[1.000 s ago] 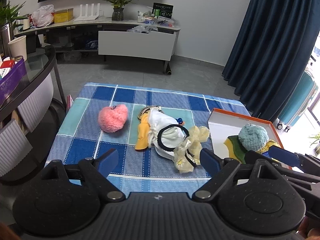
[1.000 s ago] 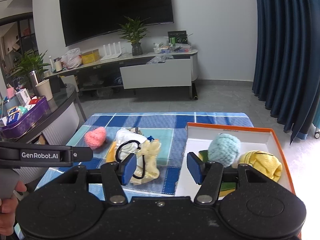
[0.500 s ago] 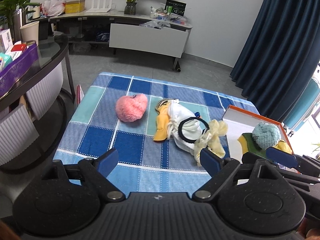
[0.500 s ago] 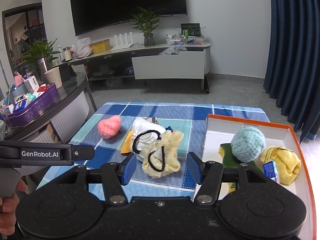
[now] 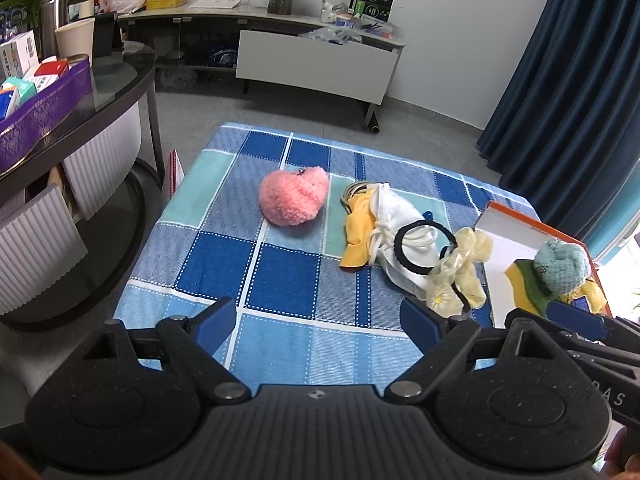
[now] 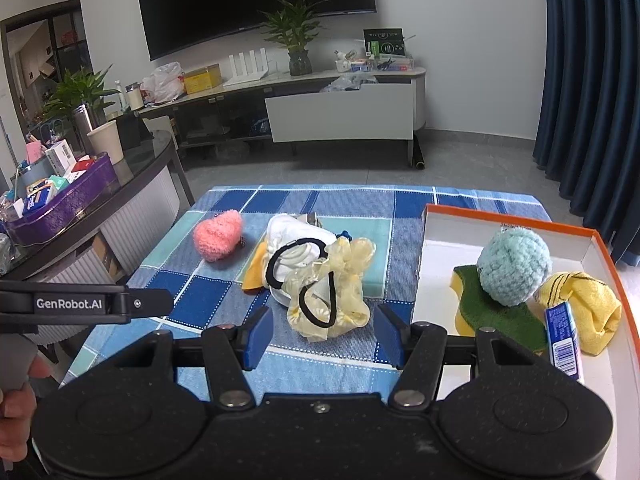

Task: Organize soft objects
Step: 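Open both grippers and withdraw them from the box toward the table items, then grasp the pink fluffy ball with left gripper while right gripper grasps the yellow glove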

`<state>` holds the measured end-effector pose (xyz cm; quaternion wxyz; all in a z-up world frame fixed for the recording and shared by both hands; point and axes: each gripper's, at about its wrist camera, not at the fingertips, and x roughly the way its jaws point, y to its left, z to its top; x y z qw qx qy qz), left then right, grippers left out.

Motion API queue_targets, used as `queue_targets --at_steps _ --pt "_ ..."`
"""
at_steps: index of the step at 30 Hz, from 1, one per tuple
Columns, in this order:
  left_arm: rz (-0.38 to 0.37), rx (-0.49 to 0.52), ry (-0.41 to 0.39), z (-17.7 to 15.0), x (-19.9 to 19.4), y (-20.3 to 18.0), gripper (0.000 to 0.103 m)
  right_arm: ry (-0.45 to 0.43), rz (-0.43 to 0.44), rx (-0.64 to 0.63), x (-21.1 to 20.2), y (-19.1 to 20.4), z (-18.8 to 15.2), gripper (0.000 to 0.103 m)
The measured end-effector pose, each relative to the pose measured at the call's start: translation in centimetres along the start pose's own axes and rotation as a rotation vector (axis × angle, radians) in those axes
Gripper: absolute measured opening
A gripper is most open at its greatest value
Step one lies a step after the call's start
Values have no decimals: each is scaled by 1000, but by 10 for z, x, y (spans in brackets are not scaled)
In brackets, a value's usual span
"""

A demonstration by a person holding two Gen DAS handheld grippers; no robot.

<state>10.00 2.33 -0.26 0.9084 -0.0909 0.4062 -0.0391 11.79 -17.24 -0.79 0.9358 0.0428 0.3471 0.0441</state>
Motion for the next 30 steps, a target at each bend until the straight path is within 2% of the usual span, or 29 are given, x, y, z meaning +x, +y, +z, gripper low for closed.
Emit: queue_targets --at_steps 11,23,26,29,30 --pt "41 -2 -1 23 33 17 92 26 9 7 18 -6 -1 68" --pt "73 59 -28 62 88 17 99 54 39 3 42 -6 1 69" --pt "86 84 -13 70 107 14 100 55 41 4 45 -7 1 75" --pt "104 103 -4 73 122 14 99 58 49 3 47 -8 0 76" --pt "107 108 -7 73 126 15 95 59 50 4 48 -8 0 77"
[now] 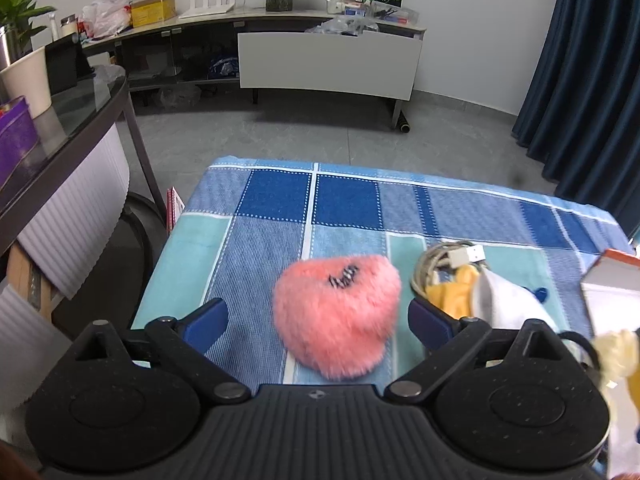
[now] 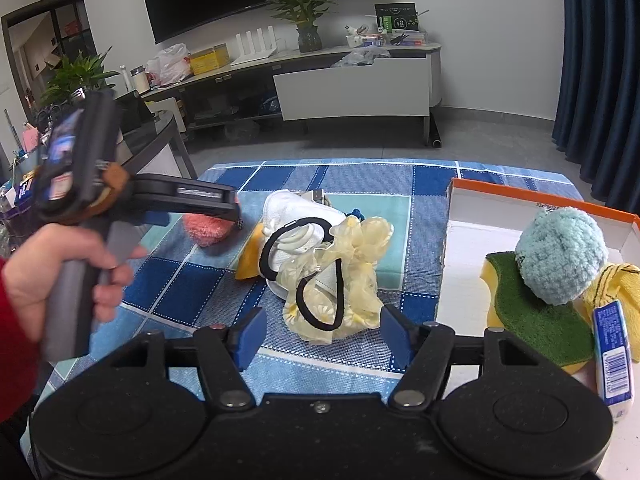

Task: Organize soft objects
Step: 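Grasp the pink fluffy ball with left gripper while right gripper grasps the yellow glove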

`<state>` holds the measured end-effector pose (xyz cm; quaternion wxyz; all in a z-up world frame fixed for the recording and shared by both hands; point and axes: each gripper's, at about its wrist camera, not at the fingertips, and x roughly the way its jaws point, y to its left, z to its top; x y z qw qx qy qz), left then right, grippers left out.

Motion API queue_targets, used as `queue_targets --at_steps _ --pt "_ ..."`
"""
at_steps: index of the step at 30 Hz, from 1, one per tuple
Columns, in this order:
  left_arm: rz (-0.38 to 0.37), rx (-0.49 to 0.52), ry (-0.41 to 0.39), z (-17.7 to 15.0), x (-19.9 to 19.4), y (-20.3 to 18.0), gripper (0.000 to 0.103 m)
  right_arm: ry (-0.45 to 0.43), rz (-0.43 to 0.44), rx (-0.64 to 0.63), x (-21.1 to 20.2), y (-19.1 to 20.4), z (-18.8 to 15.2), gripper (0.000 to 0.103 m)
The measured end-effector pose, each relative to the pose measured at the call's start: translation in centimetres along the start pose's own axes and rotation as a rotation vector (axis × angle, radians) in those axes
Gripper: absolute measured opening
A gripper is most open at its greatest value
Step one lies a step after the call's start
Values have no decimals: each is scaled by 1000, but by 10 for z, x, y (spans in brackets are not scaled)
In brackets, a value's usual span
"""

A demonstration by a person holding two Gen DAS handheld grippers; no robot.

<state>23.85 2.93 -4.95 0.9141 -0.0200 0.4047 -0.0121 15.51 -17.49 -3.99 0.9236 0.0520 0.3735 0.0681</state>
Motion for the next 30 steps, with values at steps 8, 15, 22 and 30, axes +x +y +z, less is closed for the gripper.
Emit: queue_targets --at_steps 8,15,22,30 --pt "-65 -16 10 -14 -7 8 52 24 11 -14 15 3 1 78" --pt "-104 -49 -19 -37 -54 15 52 70 -44 -54 38 12 4 80" --pt "-114 -76 -25 -57 -79 14 52 58 -71 -58 42 8 7 35" --pt "-145 -83 -34 -67 -99 5 52 -34 -72 -49 3 2 8 18"
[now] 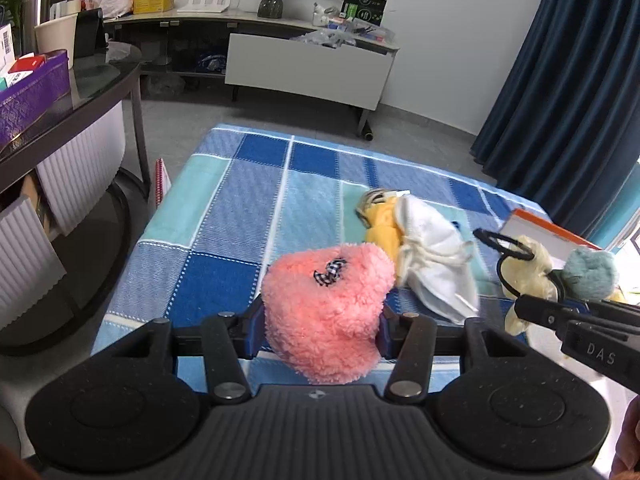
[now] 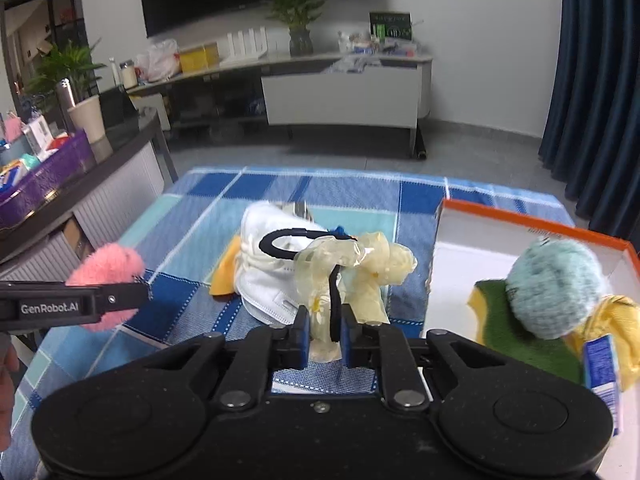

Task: Organize soft objects
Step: 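Grasp the pink fluffy ball with left gripper while right gripper grasps the yellow glove, then carry the pink ball and yellow glove with both grippers over the white box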

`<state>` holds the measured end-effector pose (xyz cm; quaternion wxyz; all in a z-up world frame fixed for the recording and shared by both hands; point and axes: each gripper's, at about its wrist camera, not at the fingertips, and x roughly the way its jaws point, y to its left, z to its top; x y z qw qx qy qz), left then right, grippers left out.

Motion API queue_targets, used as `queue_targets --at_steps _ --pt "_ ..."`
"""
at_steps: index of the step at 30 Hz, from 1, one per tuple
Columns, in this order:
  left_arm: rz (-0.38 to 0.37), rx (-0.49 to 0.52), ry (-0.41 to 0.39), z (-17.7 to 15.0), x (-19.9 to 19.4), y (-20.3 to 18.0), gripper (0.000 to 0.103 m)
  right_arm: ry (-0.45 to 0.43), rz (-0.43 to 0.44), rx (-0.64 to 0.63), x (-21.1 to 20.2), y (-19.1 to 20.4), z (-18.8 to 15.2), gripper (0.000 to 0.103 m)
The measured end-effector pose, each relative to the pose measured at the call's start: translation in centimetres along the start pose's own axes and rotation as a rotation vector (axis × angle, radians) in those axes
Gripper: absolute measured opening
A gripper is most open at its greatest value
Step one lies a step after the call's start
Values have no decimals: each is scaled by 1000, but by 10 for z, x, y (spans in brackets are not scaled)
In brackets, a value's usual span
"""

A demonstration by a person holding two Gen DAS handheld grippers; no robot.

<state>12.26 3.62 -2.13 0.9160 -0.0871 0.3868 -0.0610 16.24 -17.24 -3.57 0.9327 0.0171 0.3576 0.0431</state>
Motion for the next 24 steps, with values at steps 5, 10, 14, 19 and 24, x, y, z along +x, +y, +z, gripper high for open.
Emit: queue_targets --at_steps 5,10,14,19,24 --pt "-1 8 -17 -3 -16 -10 52 -41 1 21 -26 -4 -2 17" --pt "-4 18 -42 -9 -34 -23 52 -76 4 30 -47 -4 -3 17" --pt "-9 29 -59 -14 -47 -29 52 -95 8 34 -63 -2 -6 17" --pt "-20 37 -69 -23 -58 -36 52 -115 10 38 -81 -2 -13 17" --pt "-25 42 -74 -31 -65 -43 52 -128 9 38 -94 -2 -21 17"
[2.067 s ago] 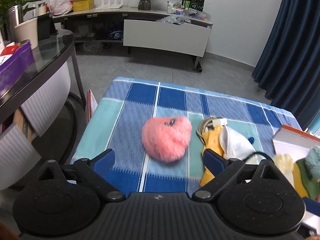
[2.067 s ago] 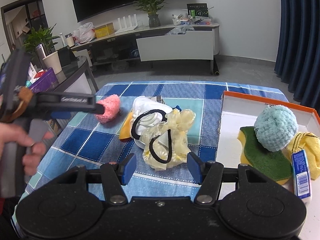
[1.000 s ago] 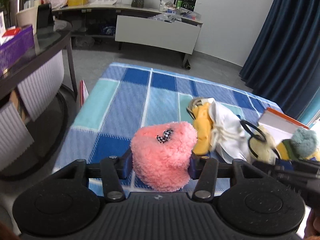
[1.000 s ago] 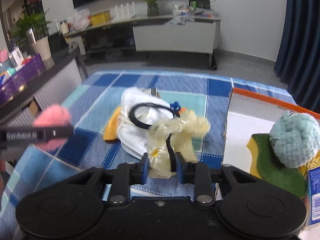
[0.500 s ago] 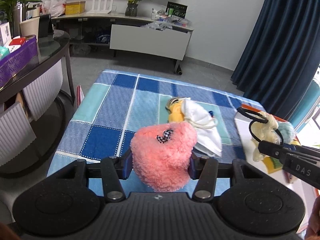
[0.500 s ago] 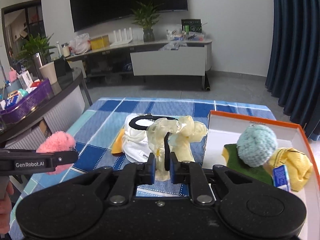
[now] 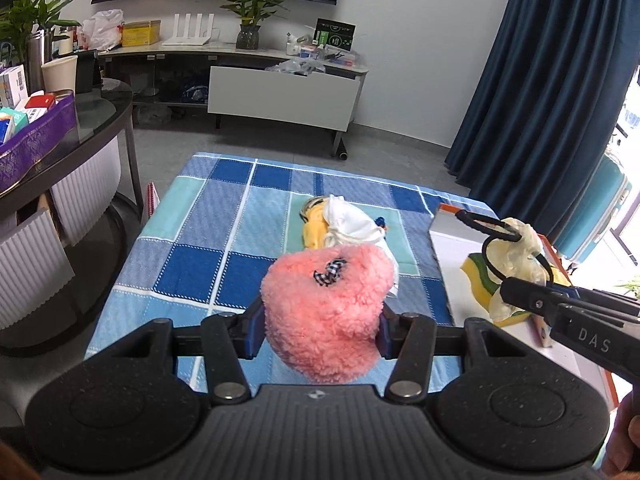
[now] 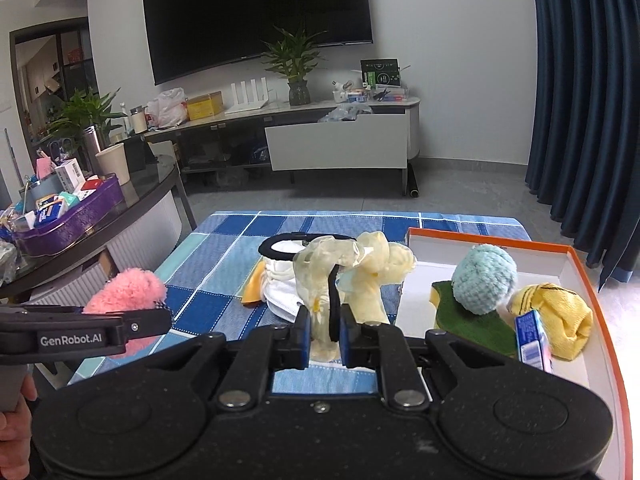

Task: Organize soft objects
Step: 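Carry the pink ball and yellow glove with both grippers over the white box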

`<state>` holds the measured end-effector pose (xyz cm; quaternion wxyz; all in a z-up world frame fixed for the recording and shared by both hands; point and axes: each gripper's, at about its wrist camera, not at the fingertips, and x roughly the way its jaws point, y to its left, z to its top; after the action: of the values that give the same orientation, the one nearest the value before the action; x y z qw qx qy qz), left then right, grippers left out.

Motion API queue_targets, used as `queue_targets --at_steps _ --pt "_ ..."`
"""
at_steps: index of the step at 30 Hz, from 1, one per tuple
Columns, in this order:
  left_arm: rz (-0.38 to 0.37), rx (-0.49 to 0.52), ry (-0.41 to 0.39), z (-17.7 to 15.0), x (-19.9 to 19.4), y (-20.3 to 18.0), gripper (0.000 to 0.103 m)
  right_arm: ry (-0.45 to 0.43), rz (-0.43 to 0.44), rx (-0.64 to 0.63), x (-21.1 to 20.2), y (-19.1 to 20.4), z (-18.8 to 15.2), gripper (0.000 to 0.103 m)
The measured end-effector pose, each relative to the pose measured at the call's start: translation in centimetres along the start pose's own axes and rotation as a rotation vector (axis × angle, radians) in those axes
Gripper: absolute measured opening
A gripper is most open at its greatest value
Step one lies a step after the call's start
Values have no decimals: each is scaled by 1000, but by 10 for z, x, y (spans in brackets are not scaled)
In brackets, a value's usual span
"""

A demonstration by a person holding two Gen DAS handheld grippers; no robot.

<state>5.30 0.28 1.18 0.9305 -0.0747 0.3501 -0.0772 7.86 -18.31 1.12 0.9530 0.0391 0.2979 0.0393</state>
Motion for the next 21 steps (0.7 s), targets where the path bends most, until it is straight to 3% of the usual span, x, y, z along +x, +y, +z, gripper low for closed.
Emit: queue_targets --at_steps 21 --pt "-9 28 -25 -18 -26 -21 52 -45 6 -1 -40 -2 -14 17"
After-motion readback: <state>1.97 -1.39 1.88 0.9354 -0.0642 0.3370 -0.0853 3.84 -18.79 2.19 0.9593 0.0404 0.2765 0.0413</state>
